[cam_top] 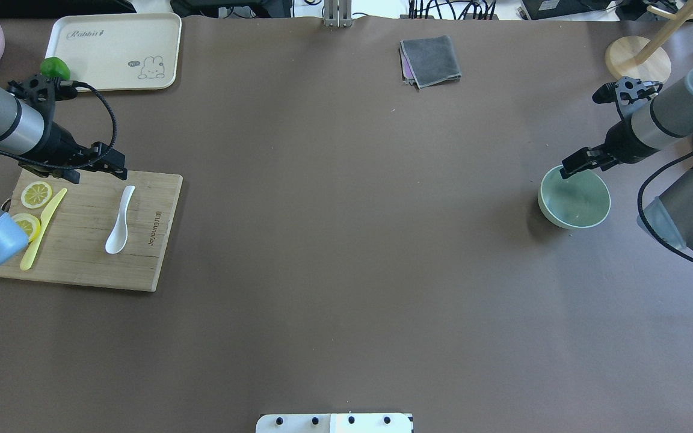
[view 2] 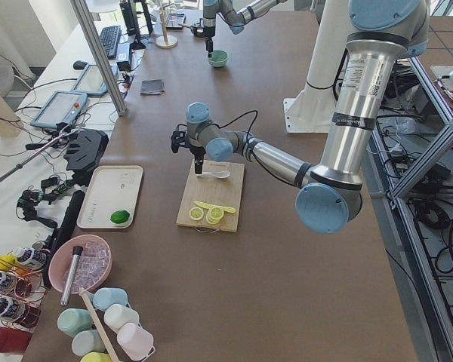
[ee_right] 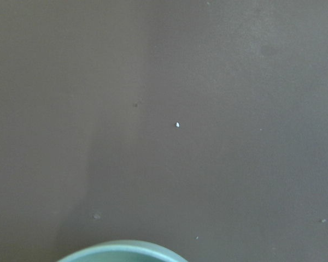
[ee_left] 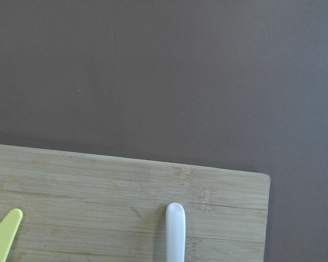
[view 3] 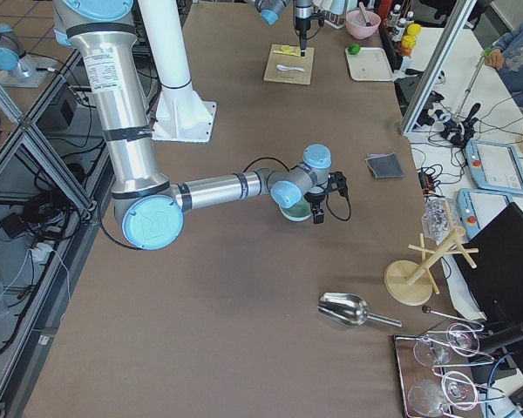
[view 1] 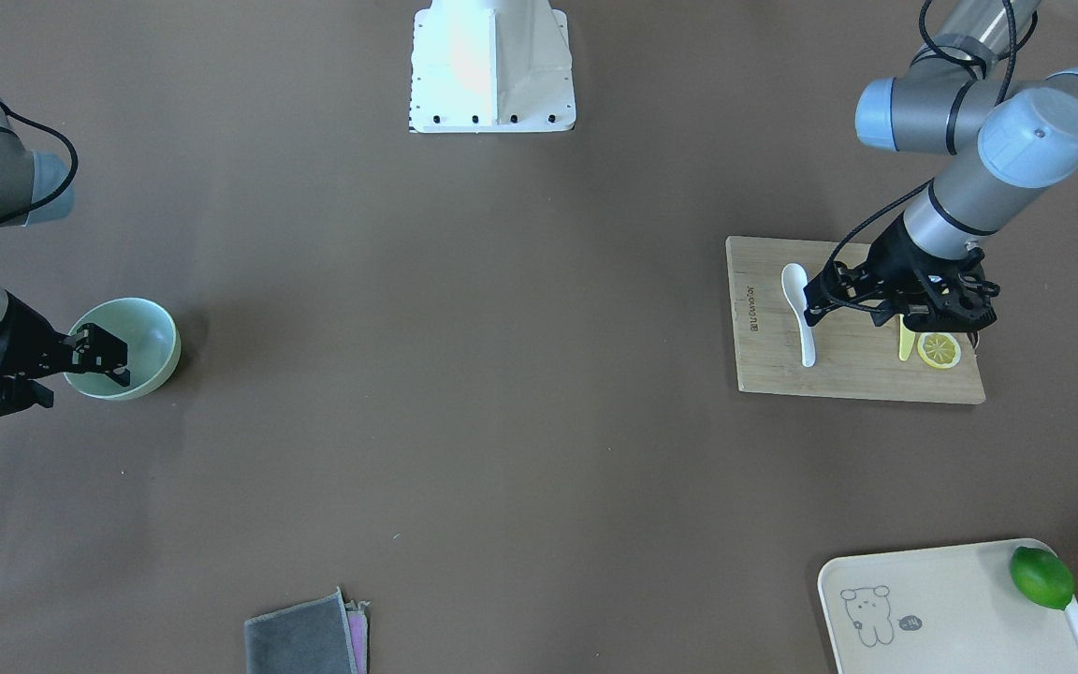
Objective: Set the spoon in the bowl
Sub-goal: 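Reach the left gripper to the white spoon while right grasps the bowl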
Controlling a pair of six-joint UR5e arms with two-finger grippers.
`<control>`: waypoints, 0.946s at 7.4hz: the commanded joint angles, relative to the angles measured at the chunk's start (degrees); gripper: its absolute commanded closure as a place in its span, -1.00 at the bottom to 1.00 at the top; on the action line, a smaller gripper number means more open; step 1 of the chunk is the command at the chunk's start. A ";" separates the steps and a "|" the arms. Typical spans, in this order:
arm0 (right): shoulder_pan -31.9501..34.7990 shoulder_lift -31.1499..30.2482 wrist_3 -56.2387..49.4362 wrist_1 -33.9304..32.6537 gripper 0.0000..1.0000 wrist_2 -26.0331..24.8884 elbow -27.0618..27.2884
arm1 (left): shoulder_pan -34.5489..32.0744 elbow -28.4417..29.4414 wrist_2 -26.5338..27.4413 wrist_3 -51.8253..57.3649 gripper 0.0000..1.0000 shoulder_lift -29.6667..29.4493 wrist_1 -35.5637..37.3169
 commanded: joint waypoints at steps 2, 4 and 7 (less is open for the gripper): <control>0.40 -1.90 -0.93 0.29 1.00 0.77 -0.51 | 0.07 -0.21 0.04 -0.17 -0.96 0.29 -0.15; 0.05 -0.86 0.30 -0.49 1.00 1.48 1.77 | 0.76 0.74 0.12 0.01 -0.89 0.47 -0.06; -8.61 9.12 19.66 -0.41 1.00 -0.88 2.75 | 5.68 2.77 4.87 -0.08 -0.49 -0.15 -0.15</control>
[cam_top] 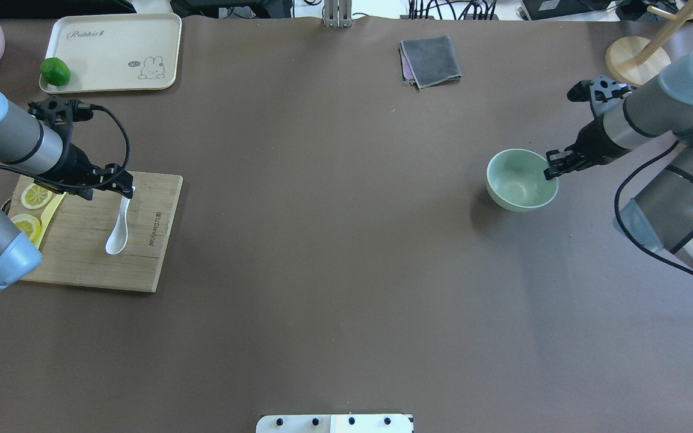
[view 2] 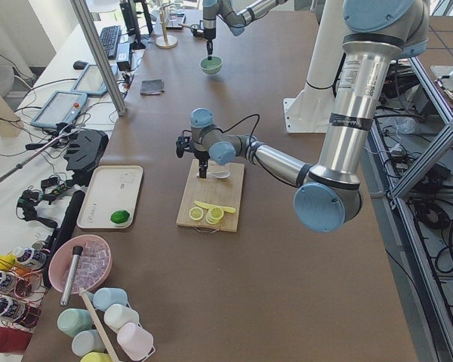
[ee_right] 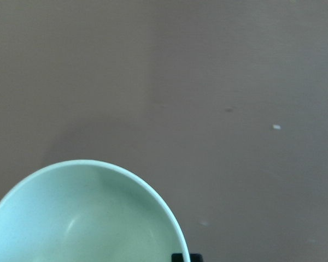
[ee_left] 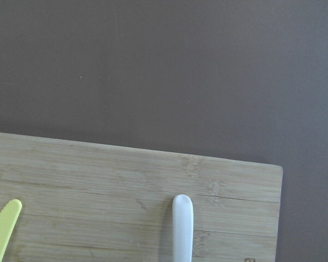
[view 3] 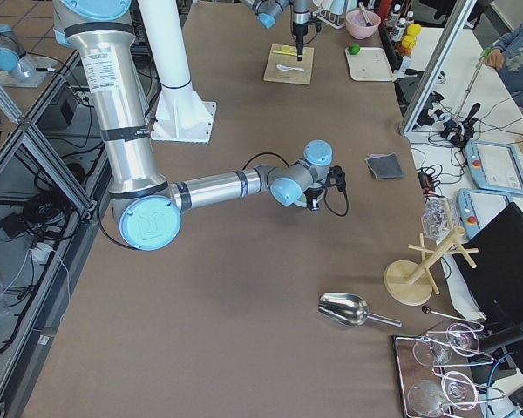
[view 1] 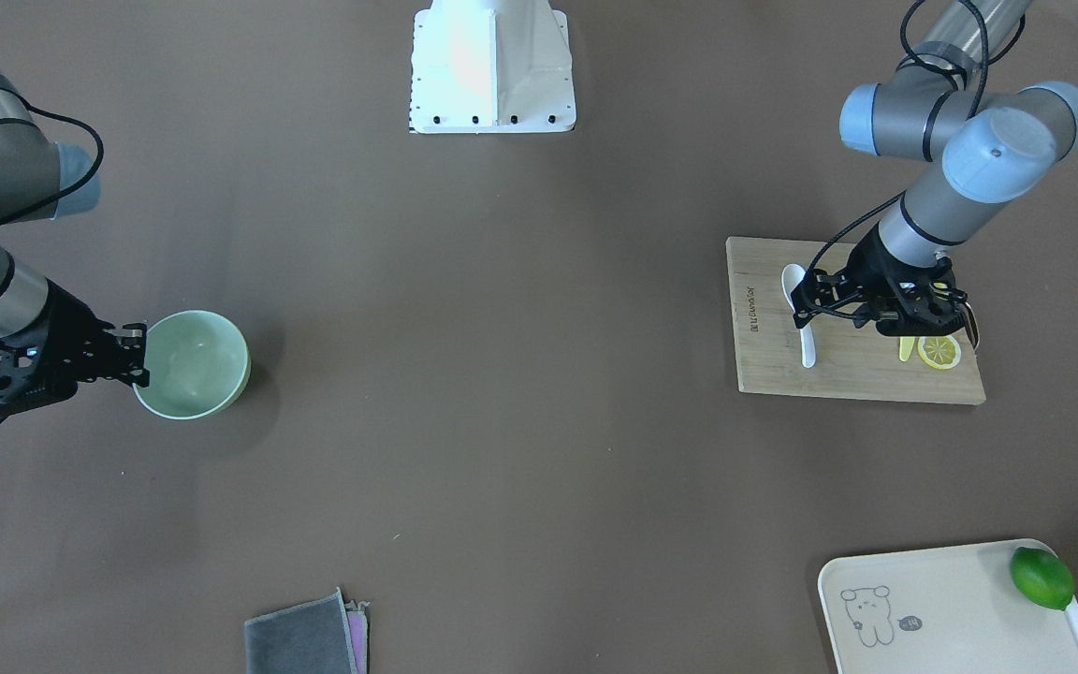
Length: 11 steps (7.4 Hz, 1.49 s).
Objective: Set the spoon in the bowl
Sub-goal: 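Lift the white spoon with left gripper while right slides bowl toward it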
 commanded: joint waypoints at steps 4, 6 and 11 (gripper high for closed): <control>-20.60 19.98 30.77 -1.48 1.00 -14.86 0.27 | 3.27 1.75 2.10 0.08 1.00 -0.26 -0.03; -25.53 22.73 32.19 -3.95 1.00 -19.96 0.10 | 3.27 0.35 1.76 -0.62 1.00 -3.22 0.32; -16.55 8.20 20.47 -3.52 -1.00 -13.02 10.07 | 13.61 -0.36 4.63 -25.99 1.00 -21.42 0.67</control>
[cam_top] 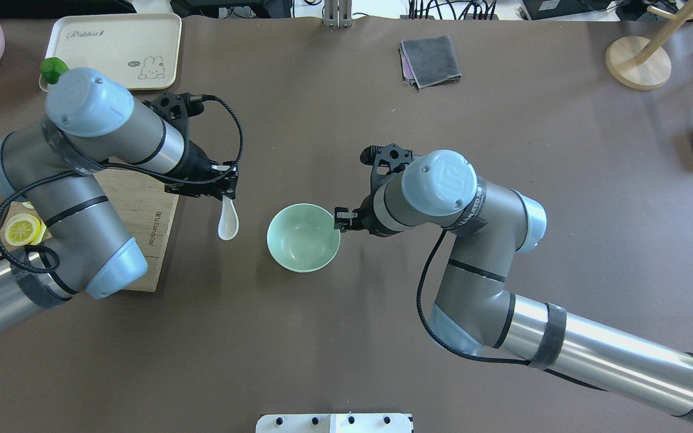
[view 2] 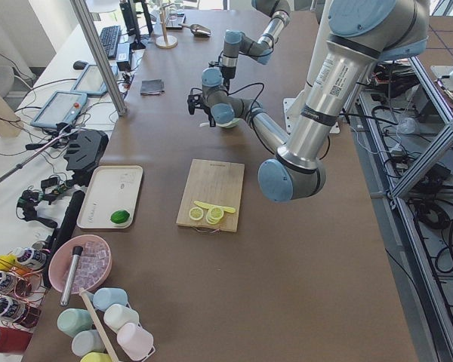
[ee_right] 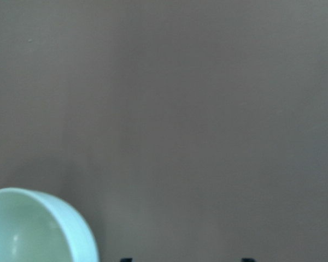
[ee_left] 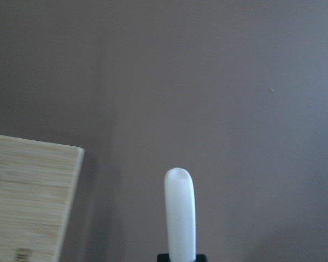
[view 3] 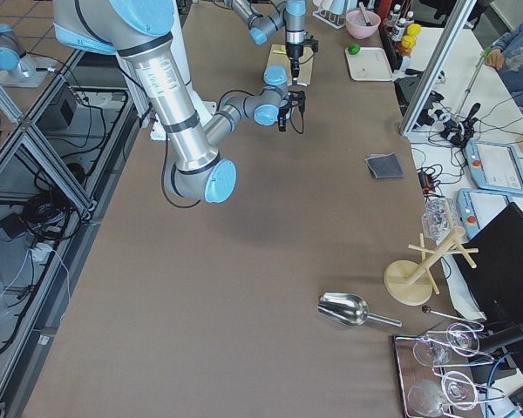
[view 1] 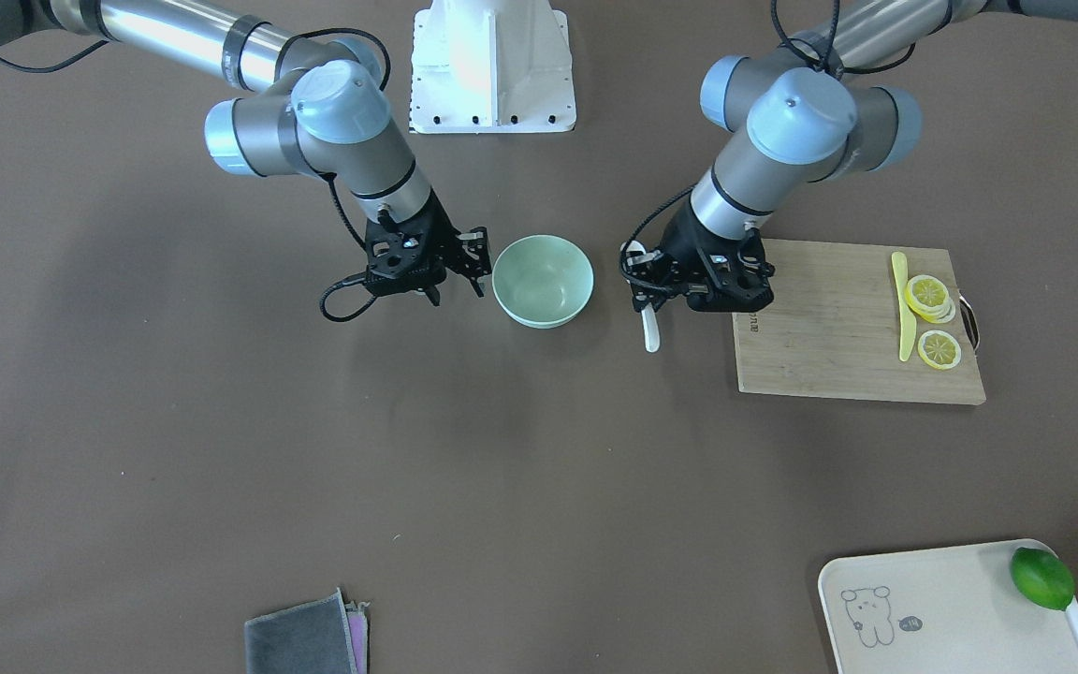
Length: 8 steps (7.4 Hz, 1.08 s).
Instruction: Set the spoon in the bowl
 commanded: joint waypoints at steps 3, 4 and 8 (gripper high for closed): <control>18.93 -16.59 -16.63 0.11 -1.00 19.42 9.07 | 9.68 0.05 11.78 -7.36 -0.96 -4.98 -0.19; 22.97 -19.92 -22.05 0.02 -1.00 21.63 9.07 | 7.51 -2.56 9.00 -1.62 -0.96 -1.31 0.16; 40.81 -29.36 -53.23 -9.58 -1.00 24.20 7.14 | -10.76 -12.41 -2.53 32.62 -0.96 24.57 0.69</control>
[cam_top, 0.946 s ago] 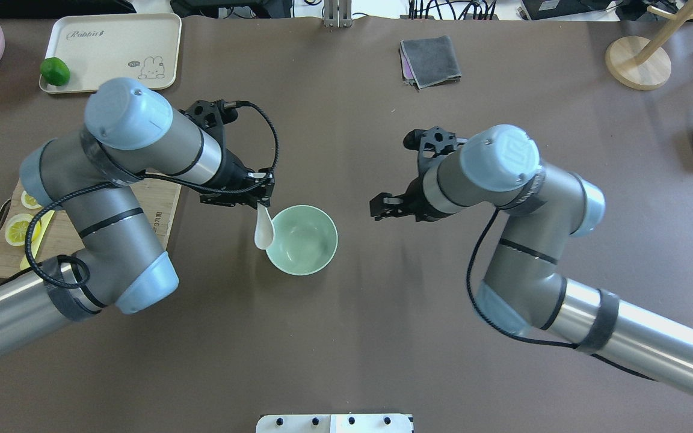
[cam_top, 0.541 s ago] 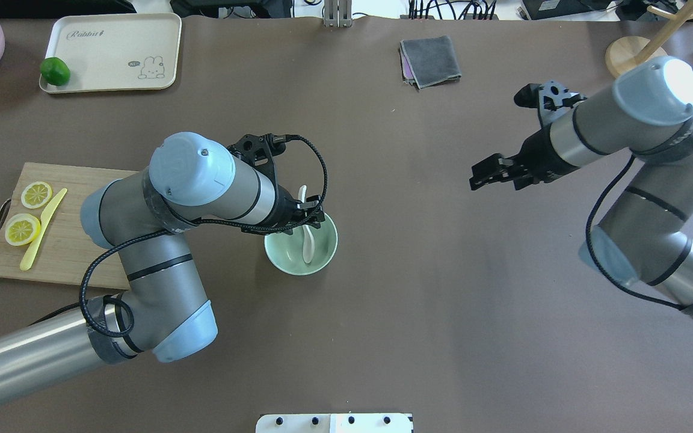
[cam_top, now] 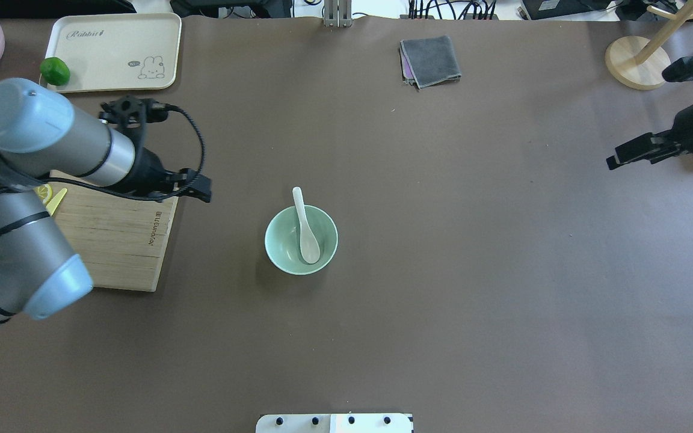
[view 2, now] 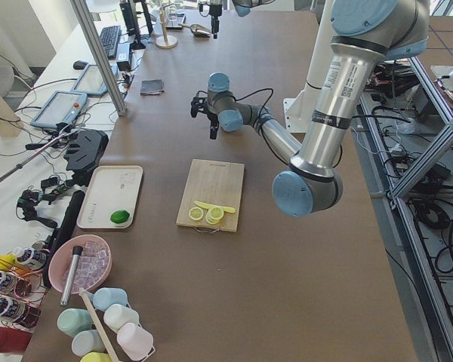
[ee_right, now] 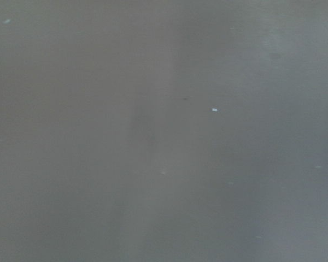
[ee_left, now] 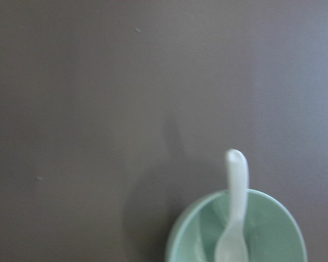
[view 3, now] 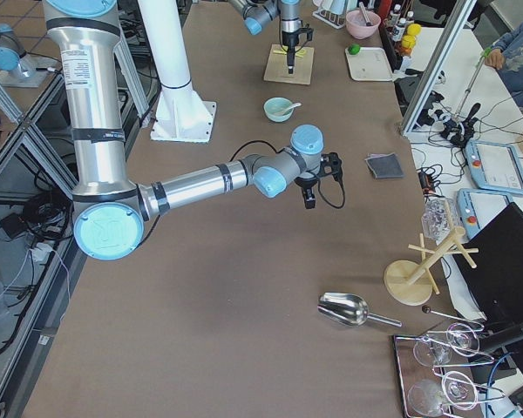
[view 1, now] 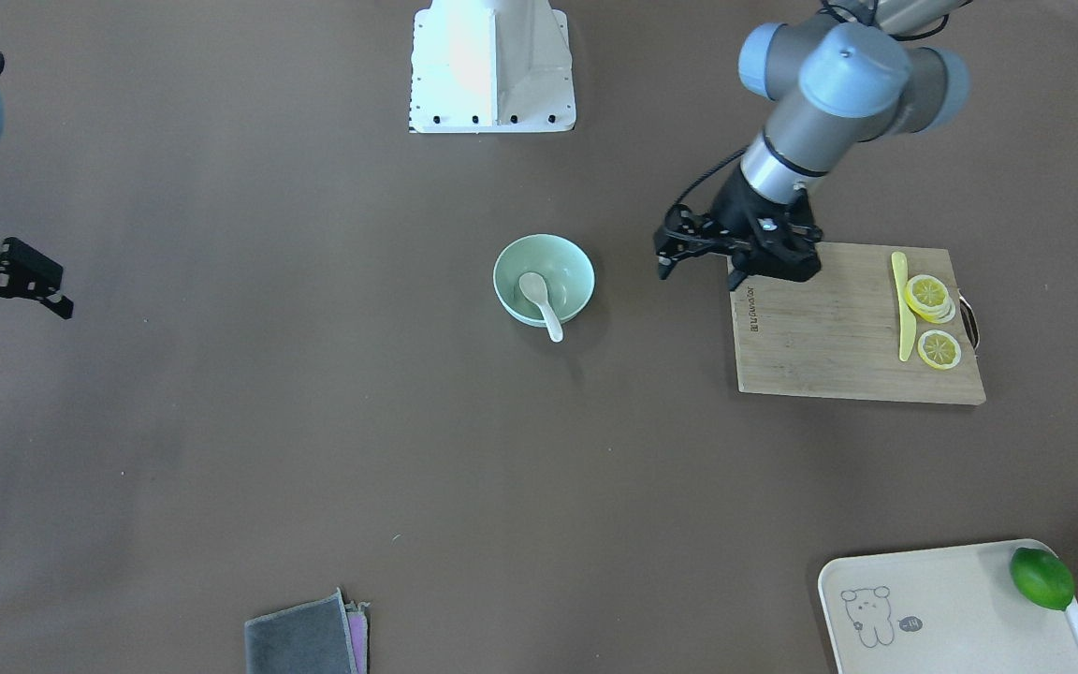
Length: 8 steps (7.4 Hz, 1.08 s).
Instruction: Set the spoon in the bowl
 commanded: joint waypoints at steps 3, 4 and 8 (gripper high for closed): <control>12.52 -0.74 -28.56 -14.07 -1.00 -2.43 -4.38 | -21.04 0.87 -10.71 32.47 -0.96 18.44 1.59; 13.06 -0.82 -28.67 -13.72 -1.00 -2.27 -5.45 | -23.70 1.59 -11.52 37.04 -0.96 18.62 5.69; 13.06 -1.00 -28.15 -13.46 -1.00 -0.17 -4.75 | -28.37 0.02 -11.54 40.25 -0.96 20.55 10.04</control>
